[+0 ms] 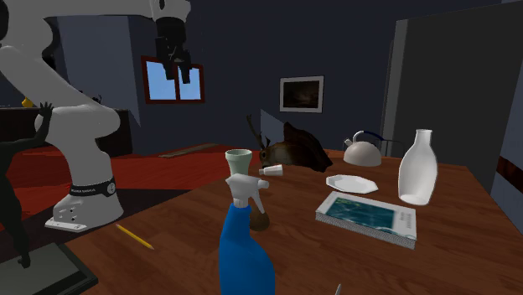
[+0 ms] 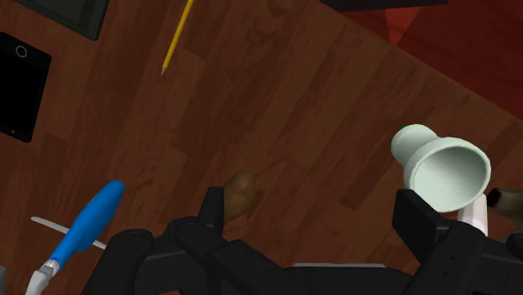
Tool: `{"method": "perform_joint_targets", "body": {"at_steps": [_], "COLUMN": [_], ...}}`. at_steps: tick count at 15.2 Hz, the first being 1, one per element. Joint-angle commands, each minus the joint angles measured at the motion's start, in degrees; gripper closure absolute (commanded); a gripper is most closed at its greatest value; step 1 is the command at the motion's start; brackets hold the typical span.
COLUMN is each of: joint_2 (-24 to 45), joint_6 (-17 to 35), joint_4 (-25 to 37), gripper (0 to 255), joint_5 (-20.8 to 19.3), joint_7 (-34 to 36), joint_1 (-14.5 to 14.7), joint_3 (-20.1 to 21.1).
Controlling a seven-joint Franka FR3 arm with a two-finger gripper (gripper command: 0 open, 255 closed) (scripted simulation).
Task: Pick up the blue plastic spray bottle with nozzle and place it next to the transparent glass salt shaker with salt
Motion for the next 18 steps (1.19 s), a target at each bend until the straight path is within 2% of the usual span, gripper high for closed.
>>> {"method": "perform_joint_targets", "body": {"at_steps": [1, 10, 18], "joint_2": [0.0, 15.2, 30.37], "joint_6": [0.0, 7.68, 12.16], "joint_4": [0.0, 5.79, 14.95], "gripper": [0, 0, 0], "joint_5": [0.0, -2.95, -2.6], "joint_7": [0.0, -4.44, -8.8], "joint_1": [0.0, -3.35, -5.68], "joint_3": [0.0, -7.03, -12.85]}}
